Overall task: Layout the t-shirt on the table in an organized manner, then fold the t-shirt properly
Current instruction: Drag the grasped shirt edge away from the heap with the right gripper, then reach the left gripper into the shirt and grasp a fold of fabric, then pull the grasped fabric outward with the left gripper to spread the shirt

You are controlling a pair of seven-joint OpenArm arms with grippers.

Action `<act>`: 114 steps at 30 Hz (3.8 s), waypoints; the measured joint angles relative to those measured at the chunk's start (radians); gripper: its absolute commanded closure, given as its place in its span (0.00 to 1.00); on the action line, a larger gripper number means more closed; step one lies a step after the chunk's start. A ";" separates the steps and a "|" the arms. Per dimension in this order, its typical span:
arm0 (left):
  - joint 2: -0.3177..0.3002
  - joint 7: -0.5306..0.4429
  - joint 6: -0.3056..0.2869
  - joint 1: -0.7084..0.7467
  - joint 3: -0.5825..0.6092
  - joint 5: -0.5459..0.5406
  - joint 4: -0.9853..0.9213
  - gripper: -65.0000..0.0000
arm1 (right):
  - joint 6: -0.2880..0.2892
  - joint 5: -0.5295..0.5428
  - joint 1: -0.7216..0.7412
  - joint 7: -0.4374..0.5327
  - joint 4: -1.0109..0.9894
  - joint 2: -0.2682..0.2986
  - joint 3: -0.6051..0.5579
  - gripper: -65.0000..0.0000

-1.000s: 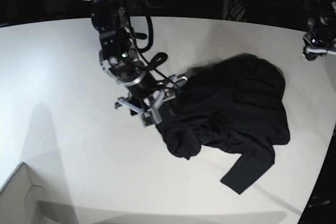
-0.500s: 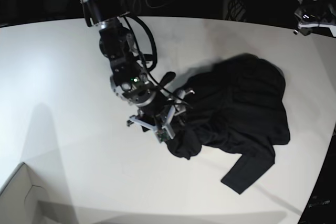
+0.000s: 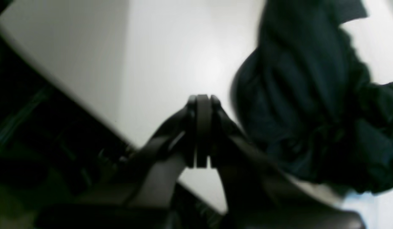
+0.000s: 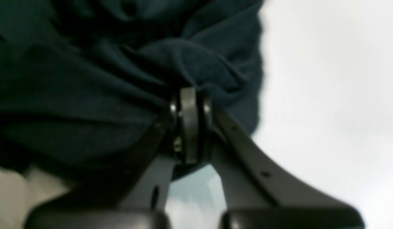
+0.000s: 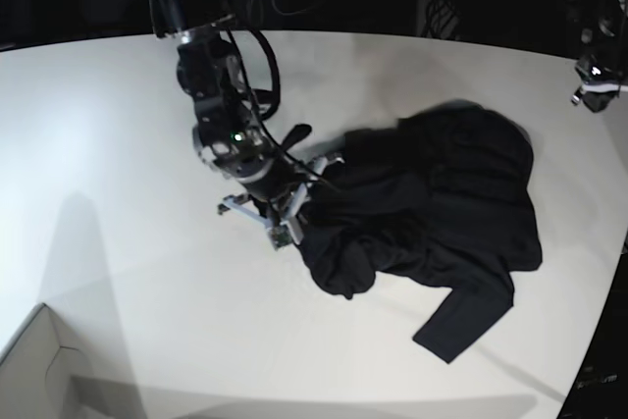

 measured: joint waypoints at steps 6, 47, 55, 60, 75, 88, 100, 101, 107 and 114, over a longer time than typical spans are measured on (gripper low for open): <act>0.002 0.004 0.000 -0.051 0.000 0.011 -0.025 1.00 | 0.008 0.005 -0.212 -0.002 0.303 0.042 0.066 1.00; 0.024 -0.116 0.001 -0.649 0.324 0.244 -0.675 0.29 | 0.013 0.007 -0.367 0.005 0.394 0.030 0.603 0.75; 0.016 -0.310 -0.001 -0.703 0.530 0.275 -0.849 0.69 | 0.013 0.008 -0.367 0.003 0.394 0.031 0.603 0.76; 0.016 -0.312 -0.004 -0.695 0.538 0.268 -0.856 0.95 | 0.012 0.008 -0.367 0.003 0.394 0.033 0.603 0.76; 0.022 0.089 -0.002 -0.393 0.147 0.280 -0.106 1.00 | 0.012 0.004 -0.354 0.014 0.310 0.033 0.601 0.76; 0.035 0.095 0.001 -0.313 0.079 0.283 -0.248 0.99 | 0.012 0.008 -0.347 0.044 0.309 0.029 0.566 0.76; 0.099 0.096 -0.002 -0.241 0.077 0.271 0.012 0.58 | 0.012 0.008 -0.373 0.043 0.311 0.030 0.573 0.76; 0.109 0.092 -0.001 -0.233 0.077 0.277 0.050 0.59 | 0.012 0.008 -0.372 0.044 0.311 0.030 0.573 0.76; 0.126 0.096 0.000 -0.231 0.076 0.276 0.096 0.62 | 0.012 0.008 -0.372 0.044 0.311 0.030 0.573 0.76; 0.093 0.099 0.002 -0.290 -0.031 0.291 -0.002 0.61 | 0.012 0.008 -0.370 0.044 0.311 0.031 0.573 0.76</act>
